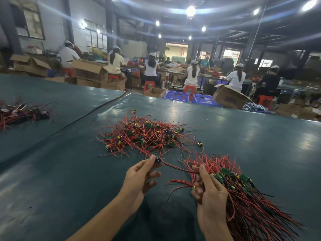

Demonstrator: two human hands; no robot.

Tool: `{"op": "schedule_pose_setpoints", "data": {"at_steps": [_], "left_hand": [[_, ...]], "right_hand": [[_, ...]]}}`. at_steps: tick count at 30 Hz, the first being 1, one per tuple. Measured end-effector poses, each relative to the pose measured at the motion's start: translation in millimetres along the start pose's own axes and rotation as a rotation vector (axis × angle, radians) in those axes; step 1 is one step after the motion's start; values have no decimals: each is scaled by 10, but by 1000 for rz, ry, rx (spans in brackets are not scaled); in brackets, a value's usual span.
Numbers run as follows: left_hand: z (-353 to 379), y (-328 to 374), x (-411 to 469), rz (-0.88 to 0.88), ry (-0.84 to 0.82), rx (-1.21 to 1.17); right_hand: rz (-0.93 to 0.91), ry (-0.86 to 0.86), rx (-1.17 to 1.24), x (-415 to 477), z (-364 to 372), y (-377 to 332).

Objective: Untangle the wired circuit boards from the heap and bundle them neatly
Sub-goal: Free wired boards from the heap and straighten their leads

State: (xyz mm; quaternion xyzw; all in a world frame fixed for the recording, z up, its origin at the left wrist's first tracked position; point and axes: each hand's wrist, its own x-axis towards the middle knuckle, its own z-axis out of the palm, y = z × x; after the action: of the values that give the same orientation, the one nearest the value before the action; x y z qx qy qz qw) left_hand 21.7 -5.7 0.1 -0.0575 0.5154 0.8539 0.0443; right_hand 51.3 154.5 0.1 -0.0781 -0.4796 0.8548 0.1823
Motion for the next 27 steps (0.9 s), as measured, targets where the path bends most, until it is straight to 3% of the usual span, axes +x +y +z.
{"op": "schedule_pose_setpoints", "data": {"at_steps": [6, 10, 14, 20, 24, 27], "left_hand": [[-105, 126, 69, -117, 38, -322], [-104, 131, 61, -200, -66, -363], [-46, 88, 25, -315, -218, -239], [-6, 1, -91, -355, -437, 245], [-35, -19, -94, -406, -452, 262], [-28, -72, -98, -349, -463, 308]], "right_hand": [[5, -67, -43, -15, -12, 15], [48, -97, -60, -20, 9, 57], [110, -167, -186, -59, 50, 87], [149, -326, -375, -195, 177, 151], [116, -254, -393, -159, 186, 172], [33, -217, -438, -153, 174, 159]]}}
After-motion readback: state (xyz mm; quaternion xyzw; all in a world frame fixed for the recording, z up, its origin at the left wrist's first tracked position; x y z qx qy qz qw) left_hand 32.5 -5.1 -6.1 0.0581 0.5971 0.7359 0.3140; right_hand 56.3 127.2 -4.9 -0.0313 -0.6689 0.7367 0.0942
